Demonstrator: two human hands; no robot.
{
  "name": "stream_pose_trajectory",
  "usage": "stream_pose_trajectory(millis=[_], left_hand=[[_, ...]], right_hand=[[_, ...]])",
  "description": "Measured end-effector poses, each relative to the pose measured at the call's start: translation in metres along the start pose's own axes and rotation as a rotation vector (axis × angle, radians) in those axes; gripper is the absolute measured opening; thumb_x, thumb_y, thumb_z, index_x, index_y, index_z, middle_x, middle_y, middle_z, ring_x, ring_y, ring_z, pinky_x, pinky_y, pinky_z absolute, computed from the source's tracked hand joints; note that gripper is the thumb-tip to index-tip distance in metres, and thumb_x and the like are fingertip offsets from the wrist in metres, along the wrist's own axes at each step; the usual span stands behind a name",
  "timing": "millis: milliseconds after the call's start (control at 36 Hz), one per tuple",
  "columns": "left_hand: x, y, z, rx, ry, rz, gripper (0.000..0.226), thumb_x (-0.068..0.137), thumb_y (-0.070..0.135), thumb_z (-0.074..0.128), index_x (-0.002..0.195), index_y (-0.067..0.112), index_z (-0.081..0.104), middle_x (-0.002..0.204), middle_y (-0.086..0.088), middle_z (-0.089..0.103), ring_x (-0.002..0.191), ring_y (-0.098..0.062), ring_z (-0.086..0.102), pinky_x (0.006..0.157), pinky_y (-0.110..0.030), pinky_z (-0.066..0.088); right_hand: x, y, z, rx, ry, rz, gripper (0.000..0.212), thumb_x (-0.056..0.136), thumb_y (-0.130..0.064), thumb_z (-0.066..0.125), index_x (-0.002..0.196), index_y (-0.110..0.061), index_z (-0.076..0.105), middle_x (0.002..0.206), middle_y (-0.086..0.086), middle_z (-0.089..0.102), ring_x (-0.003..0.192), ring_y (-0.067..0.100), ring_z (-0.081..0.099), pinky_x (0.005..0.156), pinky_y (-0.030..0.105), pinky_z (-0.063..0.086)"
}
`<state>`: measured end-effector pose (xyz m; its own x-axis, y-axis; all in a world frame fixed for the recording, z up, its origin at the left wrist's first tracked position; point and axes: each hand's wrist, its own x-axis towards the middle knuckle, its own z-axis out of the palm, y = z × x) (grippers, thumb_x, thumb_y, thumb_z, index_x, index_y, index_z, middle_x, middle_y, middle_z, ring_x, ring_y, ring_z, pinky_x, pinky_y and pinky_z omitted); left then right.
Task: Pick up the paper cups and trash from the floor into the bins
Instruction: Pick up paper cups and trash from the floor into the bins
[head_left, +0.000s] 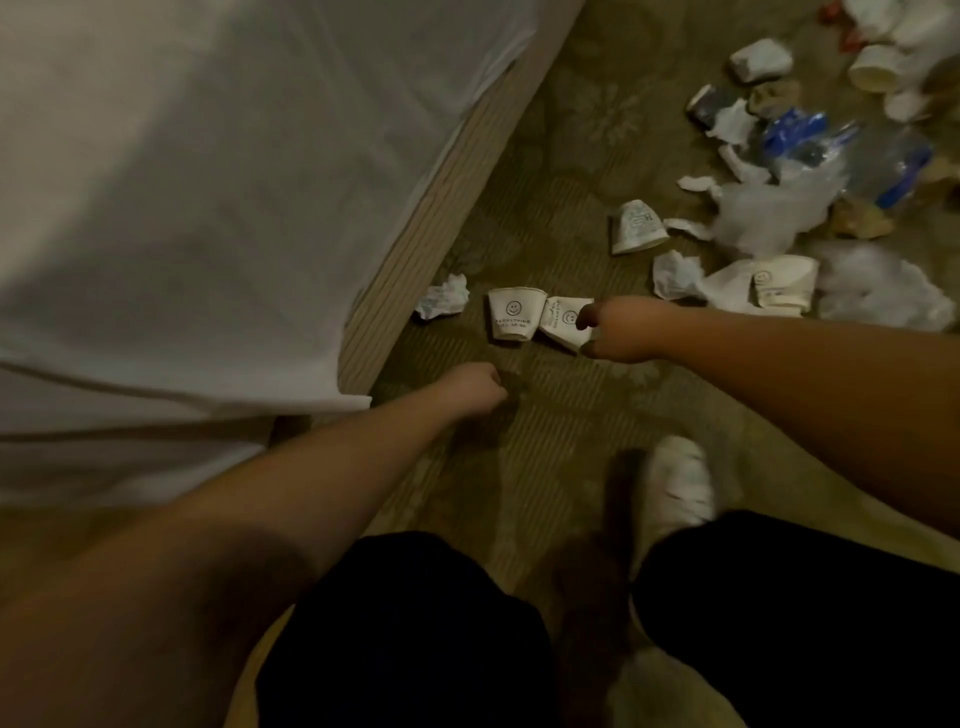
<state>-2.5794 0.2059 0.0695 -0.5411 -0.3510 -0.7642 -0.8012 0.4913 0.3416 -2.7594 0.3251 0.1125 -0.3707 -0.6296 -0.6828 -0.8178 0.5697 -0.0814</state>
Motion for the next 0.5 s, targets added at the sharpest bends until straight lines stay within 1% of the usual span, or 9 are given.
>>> stream_pose_trajectory(millis=[83, 139, 194, 250, 306, 361, 417, 472, 500], left_hand=[[0.023, 0.006, 0.004, 0.004, -0.004, -0.043, 0.033, 0.097, 0.025, 0.055, 0.128, 0.013, 0.06, 0.126, -0.009, 0.06, 0.112, -0.025, 0.059, 0.085, -0.032, 0.047], [0.045, 0.007, 0.005, -0.007, 0.027, -0.063, 0.033, 0.097, 0.023, 0.055, 0.127, 0.011, 0.059, 0.129, -0.011, 0.058, 0.115, -0.026, 0.057, 0.089, -0.033, 0.047], [0.07, 0.005, 0.004, 0.014, 0.109, -0.096, 0.041, 0.096, 0.023, 0.056, 0.135, 0.011, 0.053, 0.144, -0.014, 0.044, 0.13, -0.03, 0.047, 0.102, -0.039, 0.045], [0.091, -0.001, 0.001, 0.069, 0.227, -0.129, 0.058, 0.095, 0.023, 0.057, 0.148, 0.013, 0.036, 0.158, -0.013, 0.022, 0.143, -0.034, 0.027, 0.112, -0.047, 0.035], [0.108, -0.009, -0.003, 0.115, 0.344, -0.141, 0.069, 0.093, 0.018, 0.056, 0.154, 0.015, 0.023, 0.163, -0.013, 0.007, 0.147, -0.037, 0.015, 0.115, -0.05, 0.028], [0.125, -0.019, -0.006, 0.146, 0.427, -0.151, 0.075, 0.092, 0.014, 0.054, 0.156, 0.019, 0.015, 0.163, -0.014, 0.0, 0.147, -0.039, 0.011, 0.115, -0.053, 0.025], [0.142, -0.028, -0.007, 0.154, 0.408, -0.165, 0.082, 0.093, 0.014, 0.054, 0.158, 0.024, 0.005, 0.164, -0.015, -0.006, 0.149, -0.04, 0.006, 0.116, -0.055, 0.021], [0.156, -0.033, -0.009, 0.144, 0.325, -0.192, 0.088, 0.094, 0.016, 0.055, 0.158, 0.027, -0.004, 0.165, -0.014, -0.009, 0.15, -0.038, 0.003, 0.118, -0.055, 0.015], [0.162, -0.035, -0.01, 0.142, 0.286, -0.207, 0.089, 0.094, 0.018, 0.055, 0.158, 0.028, -0.006, 0.165, -0.014, -0.006, 0.151, -0.037, 0.004, 0.119, -0.055, 0.013]], right_hand=[[0.023, 0.006, 0.008, -0.026, 0.018, -0.057, 0.055, 0.097, -0.039, 0.055, 0.147, -0.02, 0.042, 0.141, 0.01, 0.049, 0.118, 0.027, 0.056, 0.092, 0.036, 0.05], [0.041, 0.011, 0.017, -0.032, 0.028, -0.089, 0.056, 0.097, -0.04, 0.056, 0.147, -0.019, 0.042, 0.144, 0.01, 0.045, 0.121, 0.028, 0.054, 0.094, 0.038, 0.049], [0.059, 0.014, 0.026, -0.009, 0.041, -0.081, 0.056, 0.097, -0.042, 0.056, 0.147, -0.02, 0.042, 0.146, 0.009, 0.044, 0.126, 0.029, 0.051, 0.097, 0.04, 0.048], [0.078, 0.02, 0.035, 0.065, 0.075, -0.058, 0.057, 0.096, -0.045, 0.055, 0.146, -0.019, 0.043, 0.146, 0.009, 0.044, 0.129, 0.03, 0.048, 0.098, 0.041, 0.044], [0.096, 0.029, 0.047, 0.166, 0.139, -0.05, 0.059, 0.094, -0.043, 0.059, 0.145, -0.017, 0.044, 0.146, 0.011, 0.043, 0.131, 0.033, 0.045, 0.103, 0.042, 0.041], [0.113, 0.039, 0.06, 0.244, 0.211, -0.045, 0.061, 0.093, -0.037, 0.064, 0.145, -0.013, 0.044, 0.149, 0.013, 0.04, 0.133, 0.035, 0.042, 0.107, 0.043, 0.037], [0.127, 0.047, 0.073, 0.303, 0.246, -0.026, 0.068, 0.091, -0.036, 0.067, 0.149, -0.013, 0.039, 0.154, 0.013, 0.035, 0.138, 0.035, 0.037, 0.11, 0.045, 0.035], [0.138, 0.051, 0.087, 0.357, 0.231, 0.016, 0.076, 0.09, -0.041, 0.068, 0.153, -0.016, 0.032, 0.159, 0.011, 0.03, 0.142, 0.035, 0.033, 0.114, 0.048, 0.033], [0.143, 0.053, 0.093, 0.373, 0.208, 0.032, 0.08, 0.089, -0.044, 0.068, 0.154, -0.017, 0.029, 0.16, 0.01, 0.028, 0.142, 0.034, 0.033, 0.114, 0.05, 0.033]])
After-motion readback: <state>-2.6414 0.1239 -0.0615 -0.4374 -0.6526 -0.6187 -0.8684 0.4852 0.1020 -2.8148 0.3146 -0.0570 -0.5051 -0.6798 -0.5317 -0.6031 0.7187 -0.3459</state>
